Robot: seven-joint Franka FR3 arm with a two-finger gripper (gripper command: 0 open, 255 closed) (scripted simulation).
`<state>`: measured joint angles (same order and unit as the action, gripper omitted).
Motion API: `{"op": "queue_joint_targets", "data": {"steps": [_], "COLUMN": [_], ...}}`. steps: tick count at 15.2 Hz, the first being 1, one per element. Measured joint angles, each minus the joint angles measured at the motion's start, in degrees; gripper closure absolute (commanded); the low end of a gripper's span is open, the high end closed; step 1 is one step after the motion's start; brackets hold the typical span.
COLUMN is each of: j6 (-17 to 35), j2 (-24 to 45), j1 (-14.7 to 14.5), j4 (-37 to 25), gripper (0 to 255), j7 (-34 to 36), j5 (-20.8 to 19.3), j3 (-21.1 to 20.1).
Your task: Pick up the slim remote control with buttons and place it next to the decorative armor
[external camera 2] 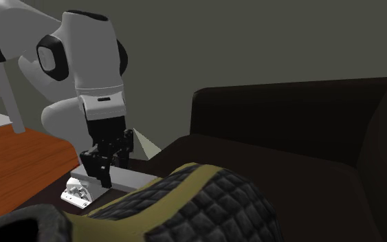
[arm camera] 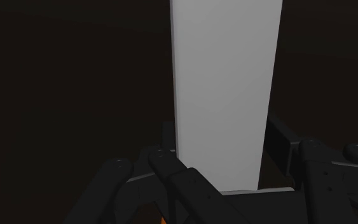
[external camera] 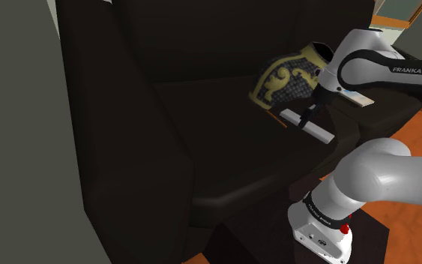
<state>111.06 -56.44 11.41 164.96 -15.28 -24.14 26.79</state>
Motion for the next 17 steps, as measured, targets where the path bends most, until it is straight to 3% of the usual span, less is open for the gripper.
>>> {"op": "queue_joint_targets", "data": {"steps": [10,16,17], "j6": [10.2,10.9,10.9], "j2": [4.8,5.2,5.2], "j1": [1.2,1.2,1.2], "j4": [5.7,6.0,6.0], "gripper": [255,255,0], "j7": [0.6,0.6,0.6], "j5": [-3.9,-4.2,-4.2], "j3": [3.7,4.0,4.0]}}
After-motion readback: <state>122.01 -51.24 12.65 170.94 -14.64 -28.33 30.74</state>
